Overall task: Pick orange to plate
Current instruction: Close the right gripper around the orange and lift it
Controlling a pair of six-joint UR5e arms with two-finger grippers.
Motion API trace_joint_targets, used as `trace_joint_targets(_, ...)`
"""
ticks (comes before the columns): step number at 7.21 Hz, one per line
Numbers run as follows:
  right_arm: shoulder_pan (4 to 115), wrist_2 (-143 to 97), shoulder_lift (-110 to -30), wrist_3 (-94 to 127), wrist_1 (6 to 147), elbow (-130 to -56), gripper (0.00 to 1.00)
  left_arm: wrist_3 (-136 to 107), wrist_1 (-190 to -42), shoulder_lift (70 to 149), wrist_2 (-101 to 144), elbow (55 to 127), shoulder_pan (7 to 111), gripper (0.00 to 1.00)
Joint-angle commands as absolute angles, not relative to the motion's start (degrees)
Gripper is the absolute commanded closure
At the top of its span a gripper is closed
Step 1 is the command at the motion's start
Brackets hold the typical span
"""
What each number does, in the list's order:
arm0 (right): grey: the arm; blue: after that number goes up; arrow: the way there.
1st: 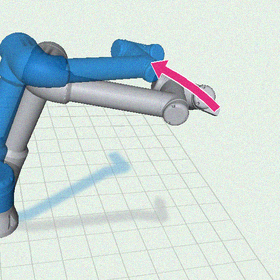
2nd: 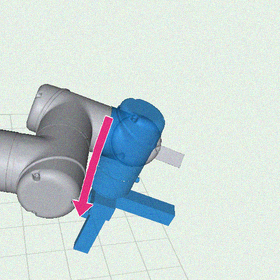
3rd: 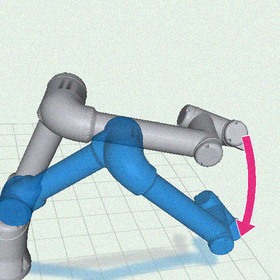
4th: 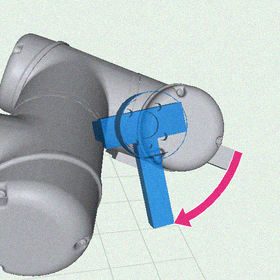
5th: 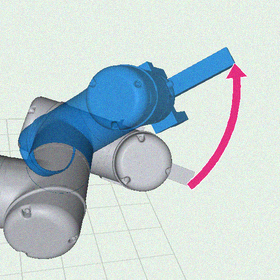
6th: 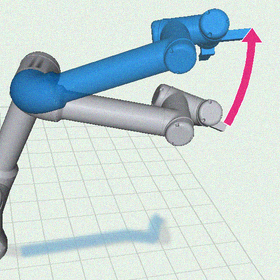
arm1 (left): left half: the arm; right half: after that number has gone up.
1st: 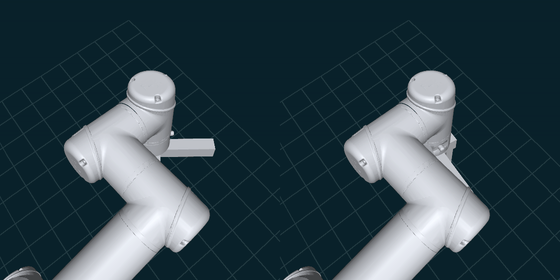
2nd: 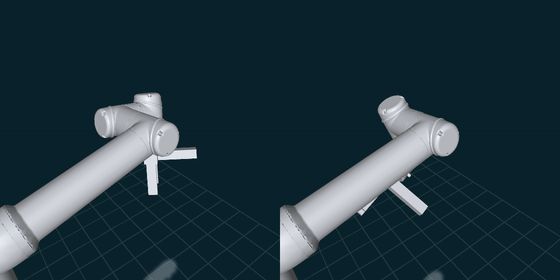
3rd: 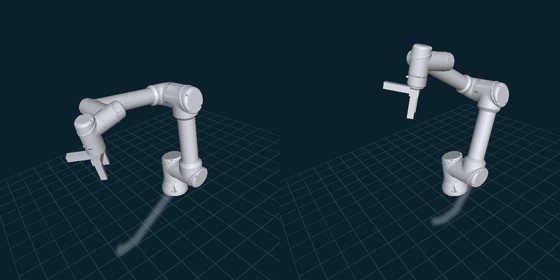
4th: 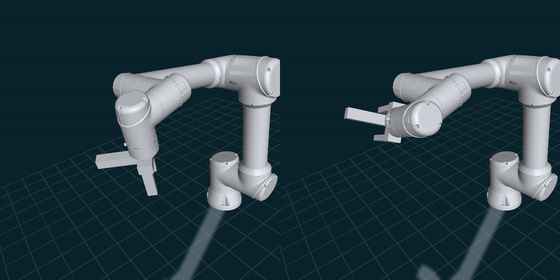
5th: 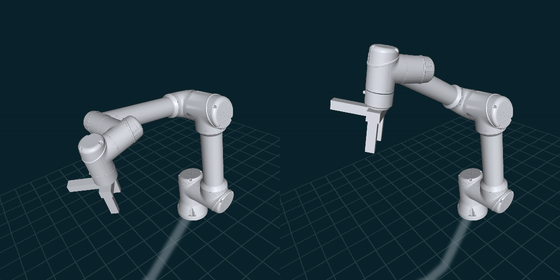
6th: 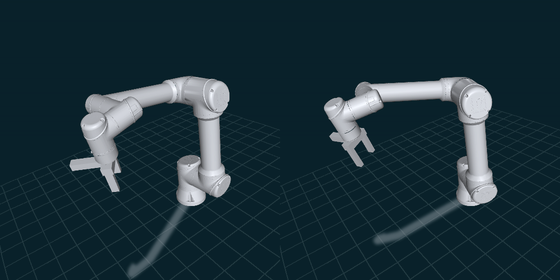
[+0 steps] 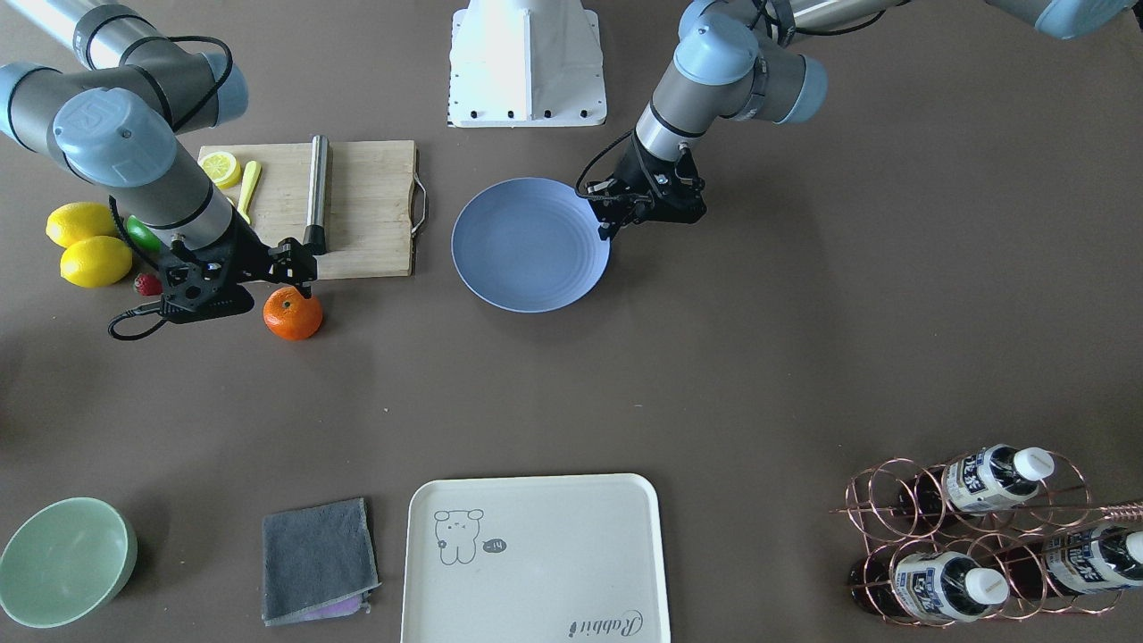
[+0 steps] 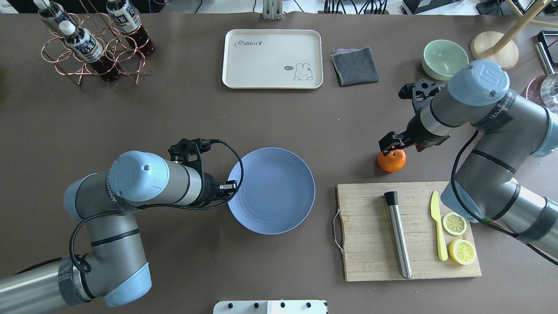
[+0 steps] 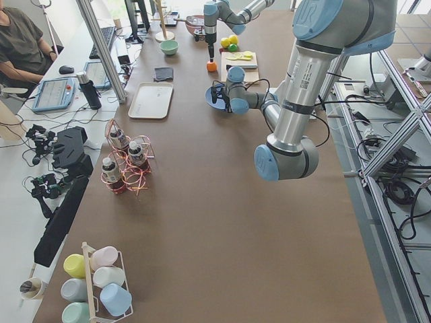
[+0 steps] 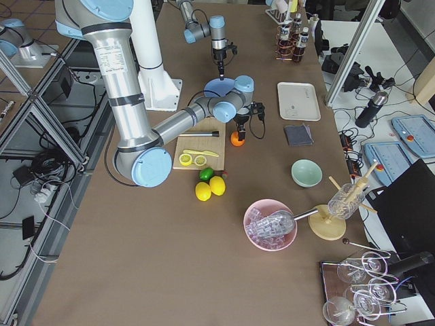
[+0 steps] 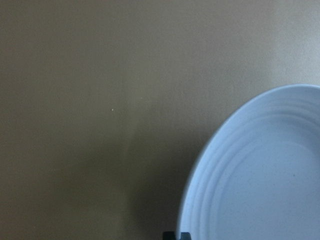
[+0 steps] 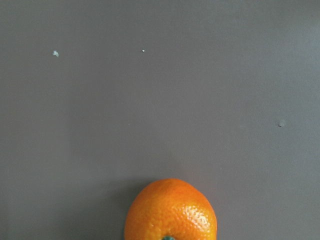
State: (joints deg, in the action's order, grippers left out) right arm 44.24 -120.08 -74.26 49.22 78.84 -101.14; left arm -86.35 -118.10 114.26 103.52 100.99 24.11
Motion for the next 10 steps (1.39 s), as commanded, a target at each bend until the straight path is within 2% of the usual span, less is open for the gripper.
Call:
trace_joint_targets(1, 43.51, -119.88, -73.39, 49.57, 78.84, -99.94, 0.0, -86.4, -118.04, 114.08, 103.36, 100.99, 23.99, 1.0)
trace_joint_targets(8, 41.75, -118.39, -72.42, 49.92, 78.75, -96.77, 0.02, -86.4, -118.04, 113.91, 103.36, 100.81, 23.91, 1.0)
trace_joint_targets(10, 41.66, -118.39, -72.25, 50.01, 78.75, -96.59, 0.06, -86.4, -118.04, 113.91, 103.36, 100.81, 23.91, 0.9)
